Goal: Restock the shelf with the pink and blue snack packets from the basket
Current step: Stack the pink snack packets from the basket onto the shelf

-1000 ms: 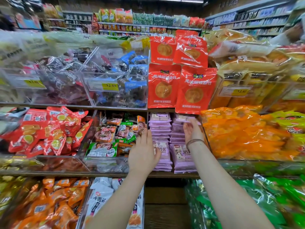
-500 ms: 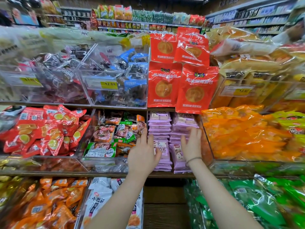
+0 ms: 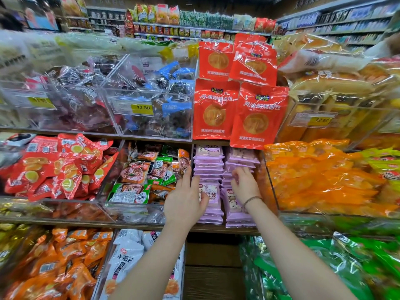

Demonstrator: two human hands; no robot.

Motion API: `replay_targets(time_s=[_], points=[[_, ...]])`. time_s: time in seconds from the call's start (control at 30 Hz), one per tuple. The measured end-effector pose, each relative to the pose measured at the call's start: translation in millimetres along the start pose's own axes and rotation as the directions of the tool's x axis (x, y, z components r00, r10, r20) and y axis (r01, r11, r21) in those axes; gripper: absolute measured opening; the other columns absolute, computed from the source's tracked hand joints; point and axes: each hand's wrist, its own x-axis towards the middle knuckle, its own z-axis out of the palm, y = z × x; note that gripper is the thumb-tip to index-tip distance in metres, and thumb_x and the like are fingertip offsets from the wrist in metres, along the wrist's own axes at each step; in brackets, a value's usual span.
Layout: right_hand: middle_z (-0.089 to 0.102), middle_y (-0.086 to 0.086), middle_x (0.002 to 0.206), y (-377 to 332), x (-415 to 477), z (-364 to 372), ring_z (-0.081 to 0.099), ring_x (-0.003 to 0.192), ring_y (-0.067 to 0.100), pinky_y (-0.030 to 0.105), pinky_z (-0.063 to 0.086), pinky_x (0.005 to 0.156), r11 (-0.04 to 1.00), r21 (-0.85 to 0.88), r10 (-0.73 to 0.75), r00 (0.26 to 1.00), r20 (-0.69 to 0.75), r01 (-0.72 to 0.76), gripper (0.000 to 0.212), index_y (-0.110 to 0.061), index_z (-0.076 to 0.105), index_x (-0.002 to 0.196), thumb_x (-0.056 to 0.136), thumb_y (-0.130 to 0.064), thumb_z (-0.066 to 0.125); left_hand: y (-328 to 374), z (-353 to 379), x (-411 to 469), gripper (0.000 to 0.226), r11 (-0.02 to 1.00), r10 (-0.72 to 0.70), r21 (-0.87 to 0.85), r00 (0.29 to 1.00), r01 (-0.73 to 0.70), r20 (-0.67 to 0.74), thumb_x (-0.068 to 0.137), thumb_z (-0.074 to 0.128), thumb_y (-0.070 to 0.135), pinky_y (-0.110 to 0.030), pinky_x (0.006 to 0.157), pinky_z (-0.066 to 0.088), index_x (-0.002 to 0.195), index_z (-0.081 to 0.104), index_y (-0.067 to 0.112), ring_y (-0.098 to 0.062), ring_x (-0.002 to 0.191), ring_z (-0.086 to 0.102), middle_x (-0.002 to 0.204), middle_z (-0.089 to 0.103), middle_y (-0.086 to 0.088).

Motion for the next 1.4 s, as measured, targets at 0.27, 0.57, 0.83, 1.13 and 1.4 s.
replay_targets(time_s=[0.27, 0.57, 0.83, 1.13, 1.4], points=[[0.037, 0.006, 0.134, -9.7, 13.6, -0.2, 0.037, 0.124, 0.026, 0.042, 0.045, 0.096, 0.965, -0.247, -0.045, 0.986, 0.16, 0.084, 0.045, -0.021, 0.038, 0.137, 0.093, -0.015, 0.046, 0.5, -2.1, 0.1, 0.053, 0.998, 0.022, -0.054, 0.996, -0.027, -0.088, 0.079, 0.064, 0.036, -0.029, 0.047, 0.051, 0.125, 0.056, 0.01, -0.023, 0.101, 0.064, 0.136, 0.054, -0.011], [0.034, 0.006, 0.145, -9.5, -30.5, -31.3, 0.045, 0.124, 0.025, 0.037, 0.041, 0.103, 0.985, 0.17, -0.033, 0.986, 0.164, 0.005, 0.044, -0.018, 0.043, 0.137, 0.093, -0.017, 0.048, 8.3, -15.9, -12.7, 0.043, 0.963, -0.04, -0.268, 0.979, -0.016, -0.2, 0.083, 0.056, 0.025, -0.036, 0.087, 0.043, 0.122, 0.053, 0.007, -0.027, 0.106, 0.053, 0.118, 0.058, -0.009], [0.061, -0.014, 0.083, 15.8, -225.1, -58.5, 0.055, 0.074, -0.01, 0.0, 0.04, 0.065, 0.848, 0.528, -0.005, 0.996, 0.09, -0.044, 0.012, -0.024, 0.063, 0.097, 0.09, -0.016, 0.056, 33.3, -6.9, -194.6, 0.018, 0.603, -0.223, -0.741, 0.954, 0.295, 0.199, 0.086, 0.06, 0.022, -0.006, 0.072, 0.041, 0.102, 0.056, 0.03, 0.005, 0.084, 0.057, 0.094, 0.063, 0.007], [0.066, 0.011, 0.094, 123.5, -493.0, 1.1, 0.058, 0.09, 0.012, 0.024, 0.041, 0.08, 0.805, 0.136, 0.39, 0.687, 0.613, -0.578, 0.014, -0.003, 0.067, 0.097, 0.091, -0.009, 0.055, 1.2, 33.3, -433.1, 0.01, 0.594, -0.153, -0.366, 0.548, 0.716, 0.822, 0.091, 0.06, 0.008, -0.011, 0.067, 0.041, 0.088, 0.058, 0.017, -0.014, 0.075, 0.055, 0.078, 0.062, 0.001], [0.063, 0.018, 0.112, 173.7, -671.4, -34.1, 0.051, 0.09, 0.013, 0.032, 0.038, 0.081, 0.66, -0.283, 0.673, 0.38, 0.635, -0.696, 0.027, 0.002, 0.065, 0.101, 0.096, -0.011, 0.041, 19.7, 40.3, -562.0, 0.013, 0.744, -0.12, -0.04, 0.192, 0.667, 0.974, 0.094, 0.055, 0.019, -0.03, 0.067, 0.038, 0.082, 0.058, 0.015, -0.019, 0.079, 0.054, 0.083, 0.059, -0.007]])
